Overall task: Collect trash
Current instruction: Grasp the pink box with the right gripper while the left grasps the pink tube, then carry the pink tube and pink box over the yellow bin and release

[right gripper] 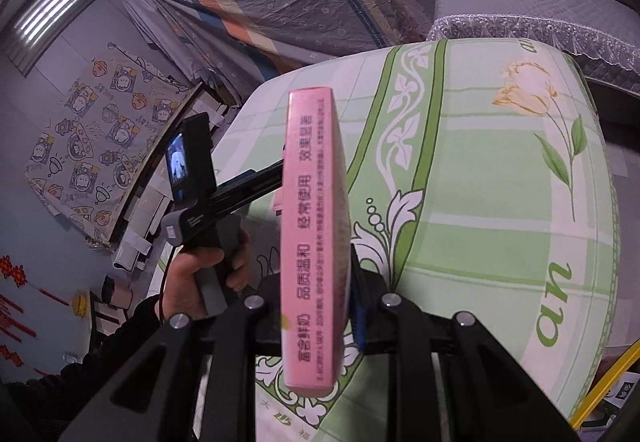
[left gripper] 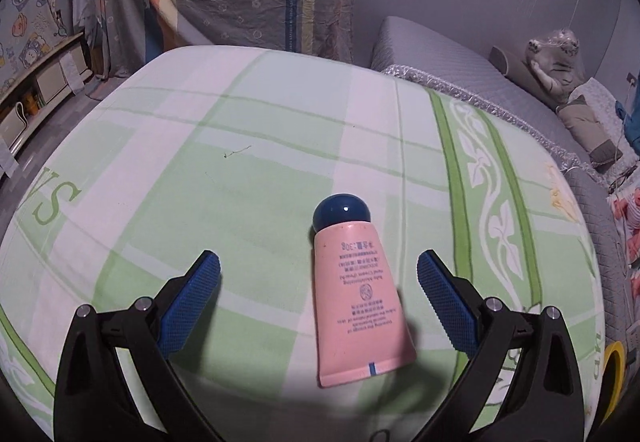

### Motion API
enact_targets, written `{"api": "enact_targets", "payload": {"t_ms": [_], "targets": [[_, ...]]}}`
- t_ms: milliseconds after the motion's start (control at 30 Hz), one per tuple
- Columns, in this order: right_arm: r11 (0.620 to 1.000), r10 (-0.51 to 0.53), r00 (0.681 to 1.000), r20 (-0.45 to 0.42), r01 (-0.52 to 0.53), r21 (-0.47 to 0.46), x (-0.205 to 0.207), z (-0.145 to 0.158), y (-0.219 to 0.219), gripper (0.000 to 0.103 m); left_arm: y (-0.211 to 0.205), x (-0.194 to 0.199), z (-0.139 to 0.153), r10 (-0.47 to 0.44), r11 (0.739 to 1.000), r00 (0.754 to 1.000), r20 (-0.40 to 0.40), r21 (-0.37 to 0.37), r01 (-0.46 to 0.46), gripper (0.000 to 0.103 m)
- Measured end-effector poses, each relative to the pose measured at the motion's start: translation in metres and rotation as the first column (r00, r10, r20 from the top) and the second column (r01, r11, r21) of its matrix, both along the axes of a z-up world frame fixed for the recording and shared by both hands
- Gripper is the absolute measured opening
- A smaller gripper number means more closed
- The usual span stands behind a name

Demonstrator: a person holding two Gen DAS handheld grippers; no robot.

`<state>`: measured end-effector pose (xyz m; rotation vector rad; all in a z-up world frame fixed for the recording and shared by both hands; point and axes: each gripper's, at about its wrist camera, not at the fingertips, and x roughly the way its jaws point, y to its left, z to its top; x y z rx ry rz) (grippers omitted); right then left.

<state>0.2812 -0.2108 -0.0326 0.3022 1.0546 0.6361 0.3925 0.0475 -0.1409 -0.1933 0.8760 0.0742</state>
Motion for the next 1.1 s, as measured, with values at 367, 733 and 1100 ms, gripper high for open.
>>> {"api": "enact_targets", "payload": {"t_ms": [367, 733, 1100], "targets": [[0.999, 0.018, 1.000, -0.011, -0.018, 0.045, -0.011, -0.007, 0.007, 0.021, -0.003, 0.000, 0.001, 0.006, 0.998, 1.000, 0.005, 0.055, -0.006, 0.040], [0.996, 0.003, 0.999, 0.034, -0.006, 0.091, -0.055, 0.011, 0.002, 0.021, 0.005, -0.080, 0.065, -0.054, 0.997, 0.984, 0.169, 0.055, 0.045, 0.035], [0.982, -0.090, 0.994, 0.066, 0.078, 0.170, -0.129, 0.013, -0.036, 0.021, -0.023, -0.203, 0.117, -0.165, 0.986, 0.935, 0.315, 0.045, 0.159, 0.035]]}}
